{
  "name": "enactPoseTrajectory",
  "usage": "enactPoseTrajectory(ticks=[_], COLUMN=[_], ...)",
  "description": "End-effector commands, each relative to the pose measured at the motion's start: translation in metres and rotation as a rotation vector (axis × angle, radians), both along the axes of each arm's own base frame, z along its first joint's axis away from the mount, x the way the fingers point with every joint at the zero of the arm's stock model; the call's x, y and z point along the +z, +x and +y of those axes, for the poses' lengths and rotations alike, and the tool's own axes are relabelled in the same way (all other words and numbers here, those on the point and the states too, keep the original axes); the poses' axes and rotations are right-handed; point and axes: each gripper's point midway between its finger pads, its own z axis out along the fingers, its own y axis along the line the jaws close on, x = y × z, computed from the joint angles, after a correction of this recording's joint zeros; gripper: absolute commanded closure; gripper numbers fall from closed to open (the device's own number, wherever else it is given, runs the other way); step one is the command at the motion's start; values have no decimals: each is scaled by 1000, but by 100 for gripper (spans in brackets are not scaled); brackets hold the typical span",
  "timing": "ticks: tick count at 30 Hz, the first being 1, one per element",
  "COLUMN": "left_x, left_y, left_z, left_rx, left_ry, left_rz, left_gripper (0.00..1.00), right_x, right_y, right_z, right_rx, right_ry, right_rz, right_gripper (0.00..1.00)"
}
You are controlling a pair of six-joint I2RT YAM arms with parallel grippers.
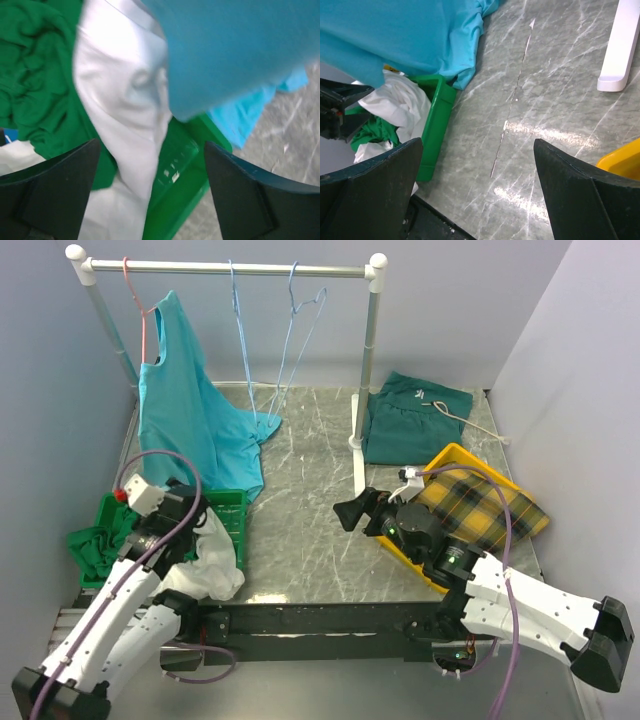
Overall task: Place the t-shirt on the hanger
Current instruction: Pick up the T-shirt and place it in the bin.
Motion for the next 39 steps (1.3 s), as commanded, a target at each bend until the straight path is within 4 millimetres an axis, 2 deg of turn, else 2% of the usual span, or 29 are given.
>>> enactPoseTrajectory(ticks=[1, 4, 6, 11, 17, 21, 22, 23, 29, 30, 33, 35, 36, 39], left_x=[10, 24, 41, 64, 61, 49, 44, 36, -3, -5, -25, -40, -48, -62], left_y=[6, 8, 13, 14, 18, 19, 16, 19, 23, 25, 18, 14, 15, 15], left_z=[14, 25, 23, 45, 84, 105, 116, 111, 122, 122, 132, 133, 132, 135], left_rx=[46, 71, 37, 108, 213, 252, 291, 254, 353, 370, 480, 518, 532, 558], left_ry=[-48, -63, -85, -72, -116, -211, -231, -282, -395, -418, -434, -451, -471, -474], left_rz=[-62, -130, -184, -198, -198, -205, -207, -200, -152, -163, -139, -114, -102, -82], left_gripper=[13, 15, 17, 17, 12, 12, 12, 12, 17, 21, 29, 30, 31, 33], right_x=[11, 10, 10, 7, 6, 10, 6, 6, 4, 3, 0, -3, 2, 3], right_y=[0, -1, -1, -2, -3, -4, -5, -5, -6, -6, -7, -8, -6, -7], right_z=[-2, -2, -2, 0, 1, 2, 1, 0, 3, 4, 7, 9, 11, 14], right_rx=[-2, 3, 5, 15, 30, 40, 41, 42, 55, 61, 74, 84, 85, 99], right_ry=[36, 33, 31, 21, 13, 7, -10, -12, -10, -11, -23, -30, -9, -5], right_rz=[-28, -30, -27, -22, -20, -26, -17, -18, -14, -12, -5, 2, -12, -10], right_gripper=[0, 0, 0, 0, 0, 0, 0, 0, 0, 0, 0, 0, 0, 0])
